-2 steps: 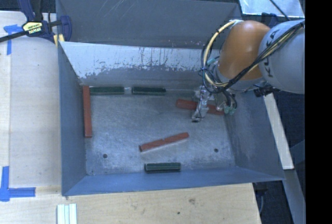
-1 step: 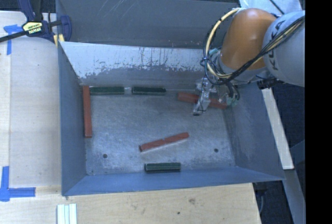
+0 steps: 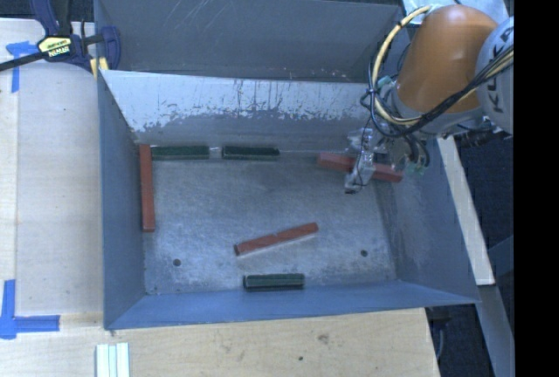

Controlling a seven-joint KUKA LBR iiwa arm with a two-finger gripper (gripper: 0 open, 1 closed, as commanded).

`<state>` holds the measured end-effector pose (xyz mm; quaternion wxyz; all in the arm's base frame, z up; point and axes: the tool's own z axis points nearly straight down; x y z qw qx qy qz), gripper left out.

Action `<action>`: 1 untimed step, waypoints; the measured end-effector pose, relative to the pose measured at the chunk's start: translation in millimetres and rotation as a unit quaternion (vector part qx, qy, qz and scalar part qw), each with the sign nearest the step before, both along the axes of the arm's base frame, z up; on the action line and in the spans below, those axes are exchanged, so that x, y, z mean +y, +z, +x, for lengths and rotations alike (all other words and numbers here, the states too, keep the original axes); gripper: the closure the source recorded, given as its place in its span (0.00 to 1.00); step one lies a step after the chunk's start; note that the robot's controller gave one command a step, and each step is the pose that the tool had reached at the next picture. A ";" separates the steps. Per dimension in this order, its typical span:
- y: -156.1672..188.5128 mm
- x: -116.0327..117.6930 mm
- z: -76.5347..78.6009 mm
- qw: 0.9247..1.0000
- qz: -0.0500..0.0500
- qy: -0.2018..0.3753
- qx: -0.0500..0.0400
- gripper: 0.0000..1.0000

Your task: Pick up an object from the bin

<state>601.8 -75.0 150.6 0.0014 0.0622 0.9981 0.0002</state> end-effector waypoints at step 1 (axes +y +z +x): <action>41.0 12.0 -9.4 1.000 0.000 -0.027 0.002 1.00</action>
Offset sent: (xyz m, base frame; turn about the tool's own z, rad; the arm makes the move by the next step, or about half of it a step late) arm 0.0036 -0.0057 0.1019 0.0516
